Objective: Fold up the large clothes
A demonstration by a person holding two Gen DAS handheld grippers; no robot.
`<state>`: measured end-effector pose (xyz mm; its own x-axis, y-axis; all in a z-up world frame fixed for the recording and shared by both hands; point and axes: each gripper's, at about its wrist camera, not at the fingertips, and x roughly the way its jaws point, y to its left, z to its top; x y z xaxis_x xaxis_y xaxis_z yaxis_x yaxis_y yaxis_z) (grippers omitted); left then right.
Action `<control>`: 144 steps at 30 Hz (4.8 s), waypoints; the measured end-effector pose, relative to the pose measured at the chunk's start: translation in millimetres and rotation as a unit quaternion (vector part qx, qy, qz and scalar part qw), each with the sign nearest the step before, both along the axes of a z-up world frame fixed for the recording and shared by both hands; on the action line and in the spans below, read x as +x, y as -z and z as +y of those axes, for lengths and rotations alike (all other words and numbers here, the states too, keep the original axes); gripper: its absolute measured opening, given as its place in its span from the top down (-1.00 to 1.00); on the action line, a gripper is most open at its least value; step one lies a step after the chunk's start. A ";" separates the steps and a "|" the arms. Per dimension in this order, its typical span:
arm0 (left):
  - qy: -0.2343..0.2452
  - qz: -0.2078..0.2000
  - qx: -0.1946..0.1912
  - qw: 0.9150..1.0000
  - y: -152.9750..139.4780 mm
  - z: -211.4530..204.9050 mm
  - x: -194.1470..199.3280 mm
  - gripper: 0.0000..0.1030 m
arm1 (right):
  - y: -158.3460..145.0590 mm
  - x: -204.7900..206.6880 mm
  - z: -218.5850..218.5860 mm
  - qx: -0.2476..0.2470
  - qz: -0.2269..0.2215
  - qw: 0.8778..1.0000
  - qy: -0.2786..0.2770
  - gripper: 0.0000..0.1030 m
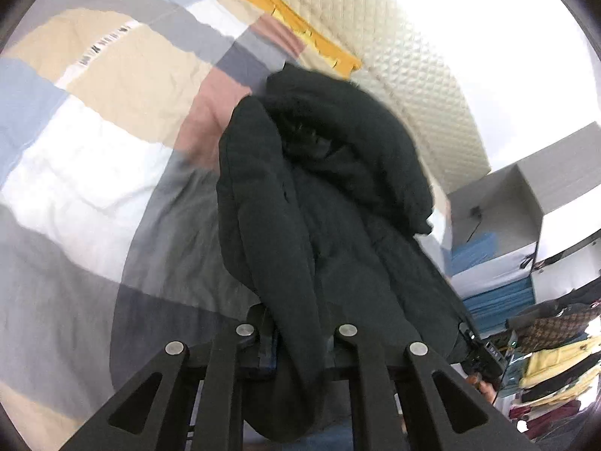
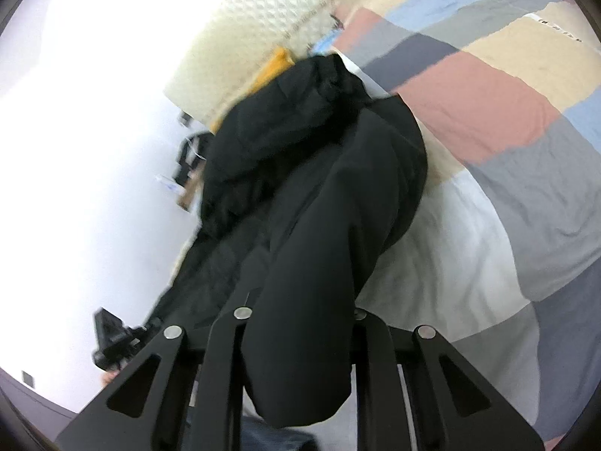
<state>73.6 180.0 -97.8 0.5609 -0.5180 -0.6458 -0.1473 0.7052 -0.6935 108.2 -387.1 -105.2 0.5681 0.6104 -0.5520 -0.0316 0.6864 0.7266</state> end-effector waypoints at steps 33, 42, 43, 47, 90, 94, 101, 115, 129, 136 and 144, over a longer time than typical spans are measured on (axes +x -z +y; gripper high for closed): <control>0.067 -0.141 -0.055 0.986 -217.8 24.7 -192.0 0.84 | -191.4 -178.0 -42.9 0.021 -0.103 0.994 -0.027 0.65; 0.027 -0.076 0.013 0.997 -216.8 13.3 -90.0 0.84 | -194.3 -110.1 -34.1 -0.036 -0.030 0.999 0.006 0.64; 0.022 -0.074 0.023 0.997 -216.8 12.3 -80.0 0.84 | -195.1 -100.4 -31.4 -0.050 -0.025 0.998 0.006 0.63; 0.013 -0.054 0.059 0.997 -213.8 4.5 -44.1 0.83 | -199.7 -78.5 -23.4 -0.108 -0.012 0.994 0.003 0.62; 0.026 0.089 0.239 0.967 4.6 -73.1 225.0 0.80 | 29.4 173.7 6.6 -0.238 0.138 0.962 0.005 0.58; 0.042 0.095 0.236 0.966 6.3 -69.7 224.8 0.80 | 34.6 172.3 3.9 -0.204 0.142 0.969 0.015 0.50; 0.075 0.066 0.191 0.977 -34.3 -40.0 187.4 0.79 | 4.7 146.2 -1.0 -0.162 0.134 0.977 0.044 0.04; 0.044 -0.089 0.256 0.962 -164.7 -7.8 63.8 -0.22 | -107.5 68.4 -16.3 -0.236 0.035 0.967 0.086 -0.65; 0.135 -0.184 0.302 0.926 -106.0 -193.4 40.0 -0.22 | -88.8 3.7 104.4 -0.222 -0.101 0.970 0.024 -0.65; 0.157 -0.166 0.332 0.915 -54.2 -234.6 82.6 -0.22 | -26.2 23.8 138.0 -0.274 -0.114 0.954 0.046 -0.66; 0.147 -0.148 0.322 0.923 -37.1 -229.3 132.6 -0.22 | -20.2 74.3 144.2 -0.298 -0.128 0.945 0.040 -0.66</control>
<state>206.2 -49.3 -60.6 0.6594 -0.2374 -0.7133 0.2447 0.9649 -0.0950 182.5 -242.8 -85.0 0.7607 0.1826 -0.6230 -0.0835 0.9792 0.1851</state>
